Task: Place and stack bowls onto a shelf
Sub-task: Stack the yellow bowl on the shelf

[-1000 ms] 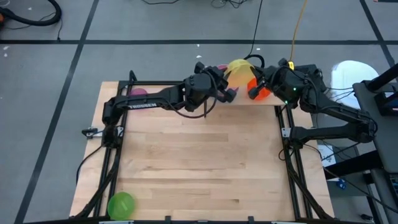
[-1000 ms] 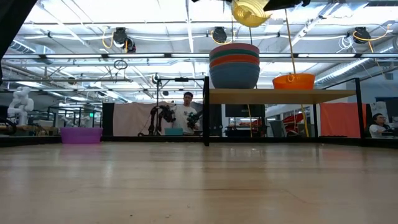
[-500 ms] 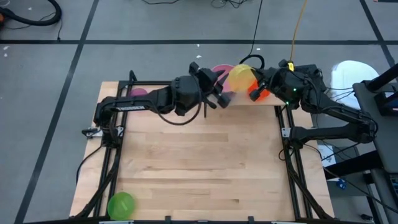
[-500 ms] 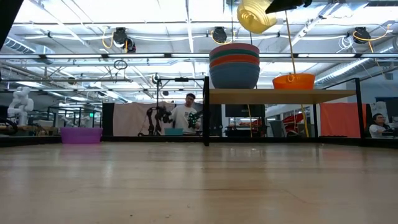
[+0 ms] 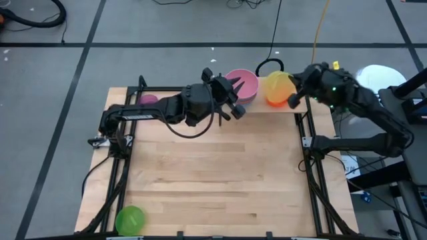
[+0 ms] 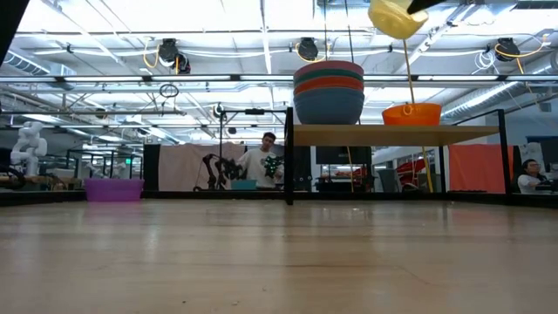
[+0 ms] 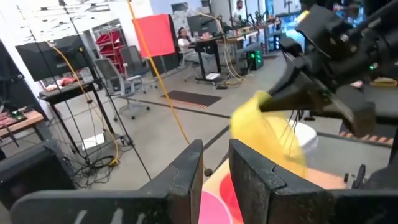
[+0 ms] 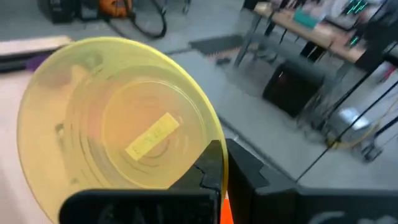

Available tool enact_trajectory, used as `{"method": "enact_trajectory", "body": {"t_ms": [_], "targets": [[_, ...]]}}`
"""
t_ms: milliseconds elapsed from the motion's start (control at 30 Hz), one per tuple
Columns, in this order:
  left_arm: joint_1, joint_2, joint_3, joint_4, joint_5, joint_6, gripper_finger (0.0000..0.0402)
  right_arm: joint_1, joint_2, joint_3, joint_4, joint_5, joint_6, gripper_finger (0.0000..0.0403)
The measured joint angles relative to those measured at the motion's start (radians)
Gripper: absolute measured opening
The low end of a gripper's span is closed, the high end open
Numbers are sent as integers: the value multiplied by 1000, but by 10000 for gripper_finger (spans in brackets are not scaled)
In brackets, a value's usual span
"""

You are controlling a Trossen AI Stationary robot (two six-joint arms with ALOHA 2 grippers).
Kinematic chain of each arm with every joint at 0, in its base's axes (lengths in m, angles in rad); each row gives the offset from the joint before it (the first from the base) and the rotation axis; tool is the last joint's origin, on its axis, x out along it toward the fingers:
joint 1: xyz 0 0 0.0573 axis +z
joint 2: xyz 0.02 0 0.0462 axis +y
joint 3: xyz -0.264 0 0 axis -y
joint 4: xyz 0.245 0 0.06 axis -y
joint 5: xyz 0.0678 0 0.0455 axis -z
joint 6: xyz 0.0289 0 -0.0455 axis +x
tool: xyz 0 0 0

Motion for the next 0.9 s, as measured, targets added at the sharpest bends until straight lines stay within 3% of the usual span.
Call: {"method": "enact_trajectory", "body": {"t_ms": [300, 433, 700, 900], "targets": [[-12, -65, 0, -63, -3, -16, 83, -153, 93, 173, -354, -72, 69, 0], [-16, -108, 0, -103, -13, -37, 83, -241, 136, 176, -380, -203, 36, 0], [-37, -201, 0, -205, -14, -66, 83, -415, 247, 176, -381, -248, -73, 0], [-69, -245, 1, -263, -67, -69, 74, -517, 323, 175, -376, -399, -136, 0]]}}
